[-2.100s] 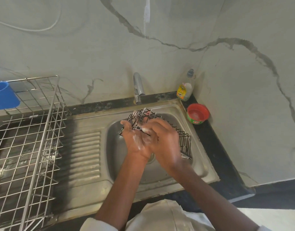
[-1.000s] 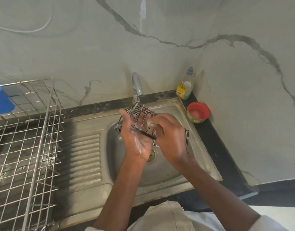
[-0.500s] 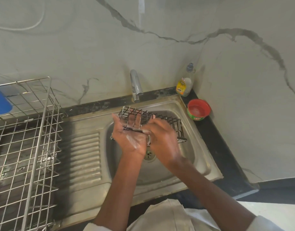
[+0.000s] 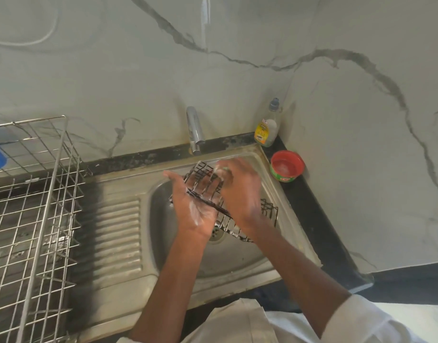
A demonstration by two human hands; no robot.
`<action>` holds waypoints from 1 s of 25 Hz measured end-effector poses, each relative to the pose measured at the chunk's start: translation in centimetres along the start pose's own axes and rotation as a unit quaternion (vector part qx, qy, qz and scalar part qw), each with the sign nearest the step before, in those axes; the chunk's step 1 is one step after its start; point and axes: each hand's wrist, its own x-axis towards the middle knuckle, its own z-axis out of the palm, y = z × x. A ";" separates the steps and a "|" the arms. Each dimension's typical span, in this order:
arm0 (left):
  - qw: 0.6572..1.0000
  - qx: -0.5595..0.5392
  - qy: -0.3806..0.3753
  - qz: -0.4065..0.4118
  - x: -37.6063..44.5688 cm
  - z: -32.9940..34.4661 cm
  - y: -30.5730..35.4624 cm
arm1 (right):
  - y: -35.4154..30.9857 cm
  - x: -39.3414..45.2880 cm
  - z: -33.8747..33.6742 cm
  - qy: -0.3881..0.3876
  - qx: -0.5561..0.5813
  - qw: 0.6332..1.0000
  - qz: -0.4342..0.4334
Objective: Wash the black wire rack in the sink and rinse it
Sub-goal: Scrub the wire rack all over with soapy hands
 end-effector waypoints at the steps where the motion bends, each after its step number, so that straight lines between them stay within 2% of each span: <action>1: 1.000 0.025 -0.002 0.008 0.0 0.0 0.0 | 0.0 0.4 -0.2 0.004 -0.010 1.000 0.010; 4: 0.999 0.041 0.017 0.003 0.5 -0.3 -0.2 | -0.2 -1.7 -0.6 -0.061 -0.018 0.987 -0.150; 5: 0.999 0.039 0.021 0.002 0.6 -0.4 -0.1 | -0.1 -1.9 -0.7 -0.071 -0.015 0.985 -0.159; 8: 0.998 0.069 0.010 0.002 0.5 -0.4 0.0 | -0.2 0.2 -0.5 0.005 -0.007 1.000 -0.016; 9: 0.998 0.061 0.014 0.005 0.6 -0.5 0.2 | -0.4 0.2 -0.3 0.000 -0.008 0.999 -0.046; 11: 0.999 0.028 0.020 0.001 0.8 -0.7 0.6 | -0.5 -1.7 -0.2 -0.056 -0.021 0.983 -0.176; 12: 1.000 0.021 0.009 0.000 1.0 -0.8 0.9 | 0.0 -2.4 -0.3 -0.065 -0.024 0.979 -0.193; 13: 1.000 0.019 0.007 -0.003 1.0 -0.9 1.0 | 0.7 -2.2 -0.7 -0.055 -0.024 0.986 -0.155; 15: 0.999 0.038 0.027 0.001 0.9 -1.2 0.6 | 2.0 -1.2 -0.9 -0.019 -0.040 0.999 -0.025; 16: 0.999 0.035 0.030 -0.002 1.0 -1.4 0.2 | 2.3 -1.2 -1.1 -0.029 -0.061 0.997 -0.024; 18: 1.000 0.016 0.018 -0.017 1.2 -1.4 0.1 | 2.1 -2.5 -1.3 -0.065 -0.098 0.986 -0.119; 19: 1.000 0.008 0.013 -0.023 1.3 -1.3 0.2 | 2.2 -3.1 -1.5 -0.070 -0.102 0.983 -0.136; 23: 0.999 -0.007 0.017 -0.028 1.5 -1.5 -0.1 | 2.2 -3.2 -2.3 -0.055 -0.081 0.995 -0.015; 25: 0.999 -0.001 0.012 -0.030 1.5 -1.4 -0.1 | 1.3 -3.3 -2.5 -0.072 0.021 0.995 0.061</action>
